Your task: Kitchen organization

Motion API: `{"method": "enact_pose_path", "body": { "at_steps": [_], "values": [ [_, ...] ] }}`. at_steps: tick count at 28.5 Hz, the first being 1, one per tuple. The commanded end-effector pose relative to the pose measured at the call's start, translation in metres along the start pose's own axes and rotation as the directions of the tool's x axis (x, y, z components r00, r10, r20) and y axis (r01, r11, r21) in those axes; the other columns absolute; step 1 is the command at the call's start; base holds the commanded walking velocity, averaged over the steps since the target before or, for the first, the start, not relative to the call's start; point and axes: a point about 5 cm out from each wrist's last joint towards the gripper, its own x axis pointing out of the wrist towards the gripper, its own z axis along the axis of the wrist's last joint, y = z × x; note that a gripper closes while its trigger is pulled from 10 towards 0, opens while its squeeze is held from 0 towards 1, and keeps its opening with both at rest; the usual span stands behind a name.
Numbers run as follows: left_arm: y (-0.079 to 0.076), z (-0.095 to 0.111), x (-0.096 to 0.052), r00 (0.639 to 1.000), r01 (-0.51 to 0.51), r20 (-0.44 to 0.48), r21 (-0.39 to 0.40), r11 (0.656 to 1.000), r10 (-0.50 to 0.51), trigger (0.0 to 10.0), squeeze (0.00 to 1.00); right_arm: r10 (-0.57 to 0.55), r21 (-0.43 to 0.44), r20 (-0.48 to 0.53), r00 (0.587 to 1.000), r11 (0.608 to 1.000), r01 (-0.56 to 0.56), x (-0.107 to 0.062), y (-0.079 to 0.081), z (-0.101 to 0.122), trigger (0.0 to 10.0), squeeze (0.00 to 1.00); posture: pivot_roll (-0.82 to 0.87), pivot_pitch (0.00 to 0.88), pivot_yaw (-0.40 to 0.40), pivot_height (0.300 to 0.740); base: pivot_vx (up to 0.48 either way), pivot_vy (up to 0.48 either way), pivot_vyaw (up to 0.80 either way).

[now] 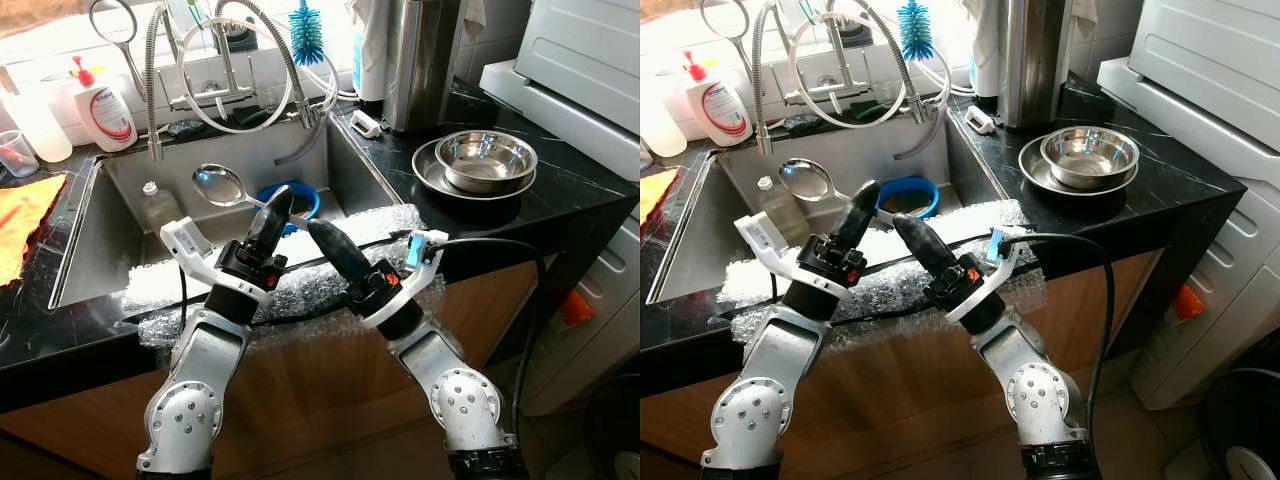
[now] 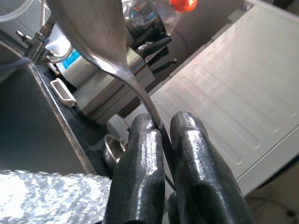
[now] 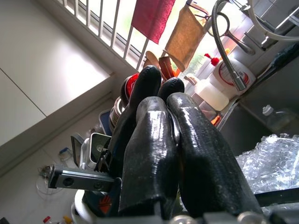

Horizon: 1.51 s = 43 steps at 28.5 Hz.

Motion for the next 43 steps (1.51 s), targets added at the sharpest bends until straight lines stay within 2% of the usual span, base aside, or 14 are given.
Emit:
{"method": "enact_pose_path", "body": {
  "at_steps": [1, 11, 12, 13, 22, 23, 26, 29, 30, 31, 32, 33, 38, 43],
  "values": [
    [0.004, 0.006, 0.0, 0.986, -0.055, 0.15, -0.102, 0.993, 0.07, 0.0, 0.0, -0.02, 0.042, 0.03, 0.999, 0.999, 0.019, 0.002, 0.003, -0.005, 10.0, 0.0, -0.15, 0.0, 0.091, 0.74, 0.0, 0.0, 0.0],
    [0.009, 0.007, -0.005, 0.973, -0.071, 0.199, -0.209, 0.975, 0.114, 0.0, 0.0, -0.165, 0.15, 0.105, 0.981, 0.977, 0.149, -0.001, -0.013, -0.002, 10.0, 0.01, -0.15, 0.0, 0.09, 0.74, 0.0, 0.0, 0.0],
    [0.009, 0.007, -0.005, 0.973, -0.073, 0.2, -0.212, 0.975, 0.117, 0.0, 0.0, -0.183, 0.147, 0.1, 0.978, 0.975, 0.168, -0.001, -0.015, -0.003, 10.0, 0.7, -0.15, 0.0, 0.088, 0.74, 0.0, 0.0, 0.0],
    [0.01, 0.007, -0.005, 0.972, -0.075, 0.201, -0.215, 0.974, 0.119, 0.0, 0.0, -0.2, 0.15, 0.097, 0.975, 0.971, 0.185, -0.002, -0.017, -0.003, 10.0, 1.0, -0.15, 0.0, 0.088, 0.74, 0.0, 0.0, 0.0],
    [0.015, 0.024, -0.002, 0.955, -0.106, 0.258, -0.161, 0.981, 0.145, 0.0, 0.0, -0.258, 0.122, 0.074, 0.963, 0.961, 0.248, -0.004, -0.025, -0.003, 10.0, 1.0, -0.16, 0.0, 0.089, 0.74, 0.0, 0.0, 0.0],
    [0.016, 0.034, -0.001, 0.945, -0.107, 0.291, -0.147, 0.983, 0.146, 0.0, 0.0, -0.258, 0.126, 0.078, 0.963, 0.961, 0.247, -0.003, -0.025, -0.003, 10.0, 0.0, -0.15, 0.0, 0.088, 0.74, 0.0, 0.0, 0.0],
    [0.017, 0.052, 0.001, 0.928, -0.123, 0.344, -0.087, 0.989, 0.145, 0.0, 0.0, -0.268, 0.091, 0.069, 0.961, 0.961, 0.261, -0.004, -0.025, -0.001, 10.0, 0.0, -0.15, 0.0, 0.086, 0.74, 0.0, 0.0, 0.0],
    [0.017, 0.068, 0.004, 0.903, -0.176, 0.399, 0.01, 0.984, 0.158, 0.0, 0.0, -0.276, -0.051, 0.04, 0.96, 0.959, 0.277, -0.003, -0.022, 0.0, 10.0, 0.0, -0.16, 0.0, 0.086, 0.74, 0.0, 0.0, 0.0],
    [0.018, 0.077, 0.008, 0.9, -0.26, 0.403, 0.195, 0.946, 0.164, 10.0, 0.0, -0.33, -0.241, 0.07, 0.942, 0.91, 0.337, -0.001, -0.02, 0.009, 10.0, 0.0, -0.16, 0.0, 0.087, 0.74, 0.0, 0.0, 0.0],
    [0.017, 0.082, 0.01, 0.911, -0.296, 0.387, 0.369, 0.881, 0.144, 10.0, 0.0, -0.383, -0.441, 0.142, 0.913, 0.801, 0.405, 0.002, -0.018, 0.022, 10.0, 0.0, -0.16, 0.0, 0.09, 0.74, 0.0, 0.0, 0.0],
    [0.017, 0.084, 0.011, 0.913, -0.311, 0.384, 0.437, 0.844, 0.137, 10.0, 0.0, -0.379, -0.564, 0.194, 0.905, 0.712, 0.419, 0.004, -0.013, 0.032, 10.0, 0.0, -0.17, 0.0, 0.091, 0.74, 0.0, 0.0, 0.0],
    [0.017, 0.085, 0.011, 0.911, -0.321, 0.388, 0.461, 0.827, 0.137, 10.0, 0.0, -0.365, -0.615, 0.215, 0.906, 0.67, 0.415, 0.005, -0.01, 0.036, 10.0, 0.0, -0.17, 0.0, 0.091, 0.74, 0.0, 0.0, 0.0],
    [0.028, 0.087, 0.013, 0.904, -0.387, 0.394, 0.583, 0.714, 0.169, 10.0, 0.0, -0.333, -0.714, 0.297, 0.895, 0.545, 0.44, 0.003, -0.002, 0.051, 10.0, 0.0, -0.18, 0.0, 0.099, 0.74, 0.0, 0.0, 0.0],
    [0.045, 0.074, 0.015, 0.93, -0.366, 0.311, 0.787, 0.497, 0.194, 10.0, 0.0, -0.382, -0.749, 0.361, 0.851, 0.425, 0.508, -0.012, -0.01, 0.052, 10.0, 0.0, -0.18, 0.0, 0.1, 0.74, 0.0, 0.0, 0.0]
  ]
}}
